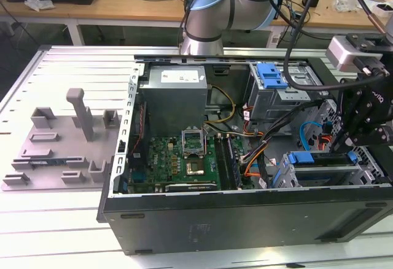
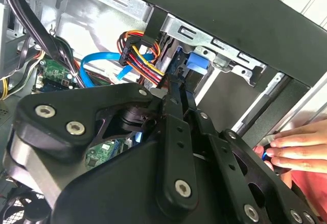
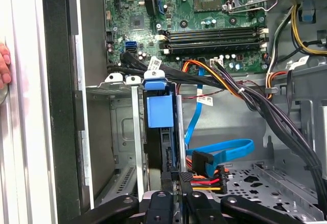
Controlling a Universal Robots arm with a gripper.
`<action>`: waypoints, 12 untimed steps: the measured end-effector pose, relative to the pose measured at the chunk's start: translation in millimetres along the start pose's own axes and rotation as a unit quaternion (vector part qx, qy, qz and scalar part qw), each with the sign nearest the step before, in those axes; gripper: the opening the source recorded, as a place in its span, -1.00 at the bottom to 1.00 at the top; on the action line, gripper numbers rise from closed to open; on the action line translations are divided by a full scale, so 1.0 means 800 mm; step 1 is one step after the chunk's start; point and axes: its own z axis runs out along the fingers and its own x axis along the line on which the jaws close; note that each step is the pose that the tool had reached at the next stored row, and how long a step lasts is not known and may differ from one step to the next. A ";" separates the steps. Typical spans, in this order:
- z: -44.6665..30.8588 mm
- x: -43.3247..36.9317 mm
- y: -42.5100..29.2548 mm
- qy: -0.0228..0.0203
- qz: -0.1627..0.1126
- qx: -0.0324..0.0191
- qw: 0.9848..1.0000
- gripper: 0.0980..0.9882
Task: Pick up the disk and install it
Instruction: 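Insert the first disk wire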
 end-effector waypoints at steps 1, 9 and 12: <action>0.0002 0.000 0.0000 0.000 0.000 0.000 1.000 -0.84; 0.0045 0.000 -0.0010 0.000 0.000 0.000 1.000 -0.84; 0.0067 0.000 -0.0010 0.000 0.000 0.000 1.000 -0.84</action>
